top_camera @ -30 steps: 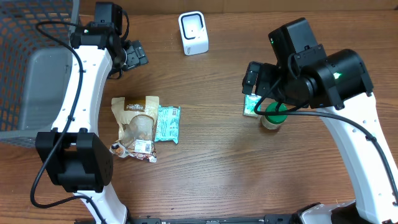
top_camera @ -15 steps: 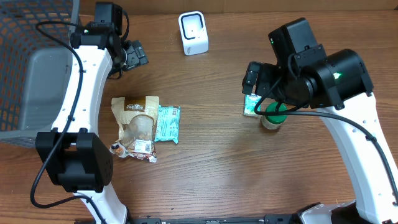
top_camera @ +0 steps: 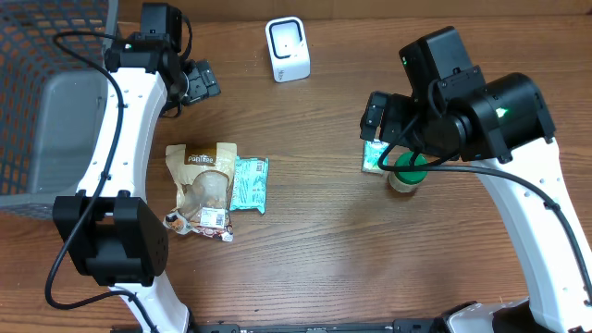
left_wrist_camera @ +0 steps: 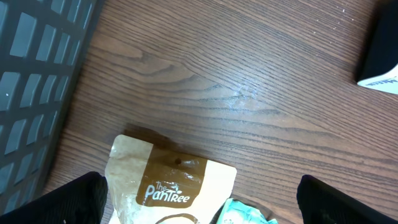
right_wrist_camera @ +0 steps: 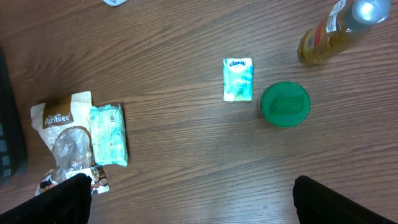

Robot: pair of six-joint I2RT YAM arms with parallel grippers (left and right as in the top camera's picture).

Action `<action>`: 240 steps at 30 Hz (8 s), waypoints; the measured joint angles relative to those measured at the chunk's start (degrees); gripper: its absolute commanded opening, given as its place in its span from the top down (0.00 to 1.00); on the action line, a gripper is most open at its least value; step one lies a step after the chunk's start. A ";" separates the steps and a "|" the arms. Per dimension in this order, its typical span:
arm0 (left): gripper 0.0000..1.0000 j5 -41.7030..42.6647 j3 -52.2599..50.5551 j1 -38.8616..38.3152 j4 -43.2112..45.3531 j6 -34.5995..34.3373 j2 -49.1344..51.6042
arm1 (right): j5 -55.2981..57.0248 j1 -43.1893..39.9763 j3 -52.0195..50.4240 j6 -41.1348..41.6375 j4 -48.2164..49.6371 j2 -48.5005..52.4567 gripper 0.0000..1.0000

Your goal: Scan the item barcode

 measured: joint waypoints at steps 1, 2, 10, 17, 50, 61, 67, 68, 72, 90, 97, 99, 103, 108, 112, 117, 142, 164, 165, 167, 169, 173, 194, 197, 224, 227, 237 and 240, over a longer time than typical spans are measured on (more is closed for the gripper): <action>0.00 0.00 0.00 0.00 0.00 0.00 0.00 | -0.02 -0.02 0.00 -0.02 0.00 0.00 0.00; 0.00 0.00 0.00 0.00 0.00 0.00 0.00 | -0.02 -0.02 0.00 0.00 -0.02 0.00 0.00; 0.00 0.00 0.00 0.00 0.00 0.00 0.00 | -0.02 -0.02 0.00 0.00 0.02 0.00 0.00; 0.00 0.00 0.00 0.00 0.00 0.00 0.00 | -0.02 0.00 0.00 0.00 -0.02 0.00 0.00; 0.96 16.39 0.00 -1.99 -10.29 1.66 0.00 | -0.02 0.00 0.00 0.00 0.00 0.00 0.00; 0.95 18.47 0.00 -8.35 -23.23 10.49 0.00 | -0.02 -0.02 0.00 0.00 0.00 0.00 0.00; 0.95 17.22 0.00 -12.76 -27.08 12.24 0.00 | -0.02 0.00 0.00 0.00 -0.02 0.00 0.00; 0.96 16.37 0.00 -13.51 -27.91 12.15 0.00 | -0.02 -0.02 0.00 0.00 -0.02 0.00 0.00; 0.95 12.02 0.00 -15.91 -30.36 10.69 0.00 | -0.02 -0.02 0.00 0.00 -0.02 0.00 0.00; 0.73 5.42 -2.49 -17.27 -28.92 6.82 0.00 | -0.02 0.00 0.00 0.02 0.02 0.00 0.00; 0.64 5.25 -7.87 -17.27 -23.61 4.50 0.00 | -0.02 -0.02 0.00 0.00 0.00 0.00 0.00; 0.59 5.22 -9.70 -17.27 -22.14 3.89 0.00 | -0.02 0.00 0.00 0.00 0.00 0.00 0.00; 0.52 5.22 -13.64 -17.27 -19.15 2.78 0.00 | -0.02 -0.02 0.00 0.00 0.00 0.00 0.00; 0.53 5.25 -17.42 -17.27 -16.96 2.58 0.00 | -0.02 0.00 0.00 -0.02 0.00 0.00 0.00; 0.52 5.25 -19.82 -17.27 -14.36 1.90 0.00 | -0.02 0.00 0.00 0.00 -0.02 0.00 0.00; 0.58 5.20 -22.80 -17.27 -9.68 -0.02 0.00 | -0.02 -0.02 0.00 0.00 0.00 0.00 0.00; 0.62 5.07 -31.15 -17.27 4.44 -3.26 -0.35 | 0.00 -0.02 0.00 -0.02 -0.02 0.00 0.00; 0.67 7.78 -32.35 -18.56 19.30 2.38 -0.90 | -0.02 0.00 0.00 0.00 0.00 0.00 0.00; 0.70 8.13 -32.35 -18.75 19.74 2.89 -0.90 | -0.02 0.00 0.00 0.00 0.00 0.00 0.00; 0.74 9.07 -32.26 -18.93 19.93 3.96 -0.90 | -0.02 -0.02 0.00 -0.02 0.00 0.00 0.00; 0.74 9.70 -31.63 -18.95 18.80 4.70 -0.85 | -0.02 0.00 0.00 0.00 0.00 0.00 0.00; 0.65 10.91 -27.85 -19.08 12.66 5.86 -0.85 | -0.02 -0.02 0.00 0.00 0.00 0.00 0.00; 0.55 14.84 -23.65 -20.24 -1.36 4.31 -0.85 | 0.00 -0.02 0.00 0.00 0.02 0.00 0.00; 0.60 16.13 -23.65 -21.59 -1.31 4.07 -0.85 | -0.02 -0.02 0.00 0.02 0.00 0.00 0.00; 0.92 16.72 -30.82 -29.64 11.13 -3.43 -0.83 | -0.02 -0.02 0.00 0.00 0.00 0.00 0.00; 0.91 16.72 -32.57 -29.66 13.42 -3.45 -0.83 | -0.02 0.00 0.00 -0.02 -0.02 0.00 0.00; 0.89 13.84 -35.41 -29.64 15.21 -3.45 -0.83 | -0.02 0.00 0.00 -0.02 0.00 0.00 0.00; 0.88 12.11 -35.41 -29.64 15.04 -3.43 -0.83 | -0.02 -0.02 0.00 0.00 0.00 0.00 0.00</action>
